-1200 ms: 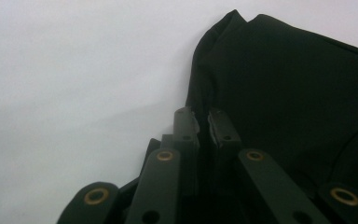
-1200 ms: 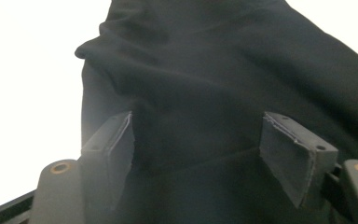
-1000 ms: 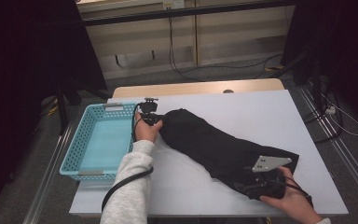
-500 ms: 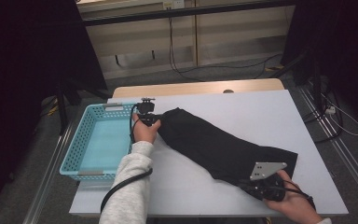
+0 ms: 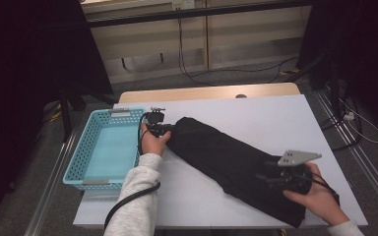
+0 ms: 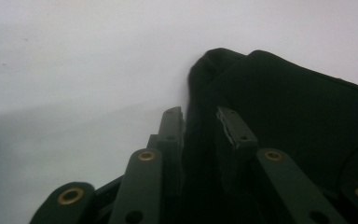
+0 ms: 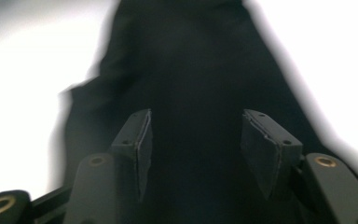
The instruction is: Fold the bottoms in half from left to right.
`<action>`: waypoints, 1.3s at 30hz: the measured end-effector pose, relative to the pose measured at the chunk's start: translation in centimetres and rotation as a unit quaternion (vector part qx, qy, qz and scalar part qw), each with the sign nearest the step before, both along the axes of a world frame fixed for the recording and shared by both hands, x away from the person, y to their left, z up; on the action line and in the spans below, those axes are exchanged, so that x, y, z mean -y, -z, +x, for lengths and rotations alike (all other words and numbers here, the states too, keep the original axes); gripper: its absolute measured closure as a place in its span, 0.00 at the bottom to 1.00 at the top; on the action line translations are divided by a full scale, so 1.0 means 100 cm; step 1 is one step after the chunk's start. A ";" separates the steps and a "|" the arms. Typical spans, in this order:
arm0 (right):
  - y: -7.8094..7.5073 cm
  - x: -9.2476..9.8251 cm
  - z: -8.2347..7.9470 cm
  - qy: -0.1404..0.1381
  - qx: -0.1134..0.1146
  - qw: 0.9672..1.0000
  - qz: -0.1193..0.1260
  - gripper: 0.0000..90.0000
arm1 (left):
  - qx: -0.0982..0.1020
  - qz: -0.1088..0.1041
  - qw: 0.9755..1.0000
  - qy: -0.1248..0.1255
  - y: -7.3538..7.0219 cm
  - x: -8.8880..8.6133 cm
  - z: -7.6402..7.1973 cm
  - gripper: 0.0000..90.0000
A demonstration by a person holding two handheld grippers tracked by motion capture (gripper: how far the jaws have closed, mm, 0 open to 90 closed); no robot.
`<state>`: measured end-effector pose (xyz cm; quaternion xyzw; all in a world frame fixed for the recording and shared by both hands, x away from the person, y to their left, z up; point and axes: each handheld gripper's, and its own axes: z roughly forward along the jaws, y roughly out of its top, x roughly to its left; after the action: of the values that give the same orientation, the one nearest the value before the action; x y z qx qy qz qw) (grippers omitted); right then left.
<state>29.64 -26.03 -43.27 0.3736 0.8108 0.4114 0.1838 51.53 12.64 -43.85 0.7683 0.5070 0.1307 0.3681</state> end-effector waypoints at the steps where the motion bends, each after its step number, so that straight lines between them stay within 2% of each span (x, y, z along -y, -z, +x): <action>1: -0.001 0.002 0.007 0.011 0.002 1.000 0.005 0.48 | 0.001 -0.003 1.000 0.000 -0.001 0.001 0.000 0.71; 2: -0.002 0.003 0.015 0.027 0.003 1.000 0.006 0.48 | 0.002 -0.003 1.000 0.004 -0.002 0.001 0.000 0.64; 3: -0.003 0.003 0.024 0.041 0.008 0.999 0.002 0.48 | 0.001 -0.004 1.000 0.009 -0.002 0.002 0.000 0.62; 5: -0.005 0.000 0.039 0.054 0.013 0.998 0.002 0.53 | 0.008 0.008 1.000 0.019 -0.003 0.005 -0.002 0.53; 7: -0.006 -0.006 0.054 0.072 0.009 0.997 0.001 0.56 | 0.008 0.011 1.000 0.028 -0.003 0.007 -0.004 0.46; 9: -0.004 -0.014 0.068 0.070 0.000 0.998 0.005 0.59 | 0.011 0.012 0.999 0.034 -0.002 0.009 -0.006 0.41; 12: 0.001 -0.027 0.088 0.068 -0.025 0.997 0.007 0.62 | 0.011 0.021 0.999 0.046 0.001 0.011 -0.012 0.35; 16: 0.008 -0.034 0.109 0.088 -0.043 0.995 0.013 0.68 | 0.013 0.019 0.998 0.057 0.001 0.013 -0.020 0.32; 18: 0.013 -0.038 0.117 0.084 -0.056 0.995 0.004 0.66 | 0.016 0.017 0.998 0.060 0.001 0.014 -0.022 0.31; 19: 0.016 -0.041 0.118 0.074 -0.061 0.995 0.002 0.67 | 0.018 0.019 0.998 0.060 0.001 0.015 -0.023 0.30; 22: 0.024 -0.051 0.118 0.051 -0.079 0.995 -0.026 0.69 | 0.021 0.022 0.998 0.062 0.001 0.015 -0.025 0.29; 23: 0.027 -0.054 0.117 0.036 -0.087 0.995 -0.026 0.69 | 0.020 0.021 0.998 0.061 0.001 0.016 -0.025 0.28; 24: 0.027 -0.056 0.116 0.028 -0.081 0.996 -0.028 0.69 | 0.020 0.022 0.998 0.062 0.001 0.016 -0.025 0.28; 27: 0.025 -0.062 0.113 0.012 -0.078 0.996 -0.044 0.82 | 0.022 0.021 0.997 0.065 0.001 0.017 -0.026 0.28; 28: 0.025 -0.064 0.112 0.001 -0.080 0.996 -0.043 0.92 | 0.022 0.023 0.997 0.067 0.002 0.018 -0.026 0.28; 29: 0.024 -0.065 0.112 -0.006 -0.083 0.996 -0.044 0.98 | 0.024 0.025 0.997 0.067 0.002 0.018 -0.026 0.28; 31: 0.022 -0.066 0.113 -0.007 -0.078 0.995 -0.059 1.00 | 0.020 0.023 0.997 0.069 0.002 0.018 -0.026 0.28; 34: 0.017 -0.062 0.116 0.005 -0.073 0.996 -0.057 1.00 | 0.023 0.023 0.997 0.065 0.003 0.018 -0.026 0.28; 36: 0.012 -0.057 0.118 0.018 -0.066 0.997 -0.047 1.00 | 0.022 0.024 0.997 0.065 0.003 0.016 -0.026 0.28; 39: 0.004 -0.051 0.122 0.036 -0.044 0.997 -0.047 1.00 | 0.023 0.025 0.997 0.062 0.004 0.014 -0.025 0.28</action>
<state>41.81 -20.92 -43.68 0.4117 0.8224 0.3492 0.1798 49.07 11.28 -44.24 0.8041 0.4464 0.1377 0.3677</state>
